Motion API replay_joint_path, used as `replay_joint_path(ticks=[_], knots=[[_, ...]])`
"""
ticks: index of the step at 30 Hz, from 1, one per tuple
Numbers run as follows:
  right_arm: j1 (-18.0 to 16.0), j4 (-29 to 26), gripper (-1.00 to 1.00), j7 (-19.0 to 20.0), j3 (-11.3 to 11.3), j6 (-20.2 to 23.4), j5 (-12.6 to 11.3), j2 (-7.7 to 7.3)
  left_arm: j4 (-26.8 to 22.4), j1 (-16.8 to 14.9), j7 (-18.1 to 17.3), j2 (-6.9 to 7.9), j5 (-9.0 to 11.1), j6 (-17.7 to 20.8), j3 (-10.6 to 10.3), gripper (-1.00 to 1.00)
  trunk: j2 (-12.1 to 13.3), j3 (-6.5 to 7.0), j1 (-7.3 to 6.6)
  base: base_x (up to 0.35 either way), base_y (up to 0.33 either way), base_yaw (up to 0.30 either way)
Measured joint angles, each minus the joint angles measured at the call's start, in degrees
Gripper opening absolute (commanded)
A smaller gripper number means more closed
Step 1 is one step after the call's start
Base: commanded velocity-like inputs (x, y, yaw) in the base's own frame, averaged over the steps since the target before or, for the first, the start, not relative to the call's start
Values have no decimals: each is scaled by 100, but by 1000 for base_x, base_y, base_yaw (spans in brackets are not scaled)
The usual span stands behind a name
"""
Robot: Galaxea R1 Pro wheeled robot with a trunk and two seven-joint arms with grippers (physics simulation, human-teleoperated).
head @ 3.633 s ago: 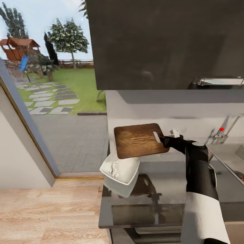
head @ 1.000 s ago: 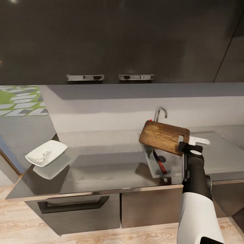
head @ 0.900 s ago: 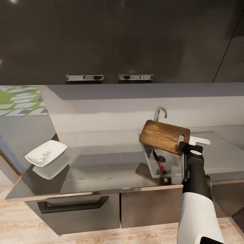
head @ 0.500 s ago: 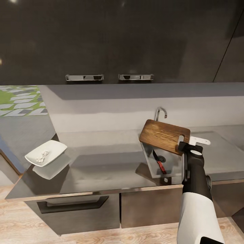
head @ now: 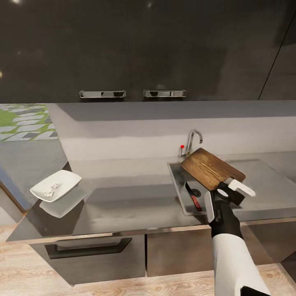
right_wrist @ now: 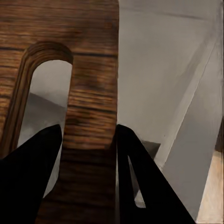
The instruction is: In the kitchen, take the Vidalia onion out of the sink, dice it on the chopping board with the paring knife, put the diced onion into the bowl on the countertop, then place both the paring knife and the chopping board into the sink.
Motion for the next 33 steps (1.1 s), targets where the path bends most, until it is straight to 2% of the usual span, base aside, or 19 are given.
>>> replay_joint_path(ticks=[1, 2, 3, 6, 8, 10, 12, 15, 19, 30, 33], knots=[[0, 142, -100, -182, 114, -142, -105, 0, 1, -1, 0, 0, 1, 0, 0, 100, 0, 0, 0, 0, 0, 0], [-1, 319, -100, -571, 318, -418, -518, 1, 5, -1, -1, 0, 3, 1, 0, 100, 0, 0, 0, 0, 0, 0], [-4, 354, -100, -740, 432, -504, -729, 1, 6, -2, -1, 0, 3, 1, 0, 100, 0, 1, 0, 0, 0, 0], [-10, 371, -100, -1289, 968, -608, -1338, 1, 8, -2, -1, 0, 4, 0, 0, 100, -1, 1, 0, 0, 0, 0], [-10, 368, -100, -1697, 1316, -635, -1832, 1, 8, -2, -1, 0, 4, 2, 0, 100, -1, 1, 0, 0, 0, 0], [-11, 342, -100, -1993, 1586, -665, -2310, 1, 12, -1, -1, 0, 4, 6, 0, 100, -1, 1, 0, 0, 0, 0], [-12, 299, -100, -2186, 1770, -678, -2650, 1, 15, 0, -1, 0, 6, 8, 0, 100, -1, 1, 0, 0, 0, 0], [-12, 283, -100, -2305, 1841, -690, -2759, 1, 16, -1, -1, 0, 5, 9, 0, 100, -1, 1, 0, 0, 0, 0], [-15, 281, -100, -2557, 1873, -767, -2792, 0, 16, -1, -1, 0, 5, 9, 0, 100, -1, 1, 0, 0, 0, 0], [-19, -295, -100, -3802, 1902, -965, -2842, 0, 16, -1, 0, 0, 6, 9, 0, 100, 0, 0, 0, 0, 0, 0], [-20, -325, -100, -3907, 1906, -963, -2856, 1, 10, -2, -1, 0, 5, 9, 0, 100, 0, -14, 0, 7, 0, 0]])
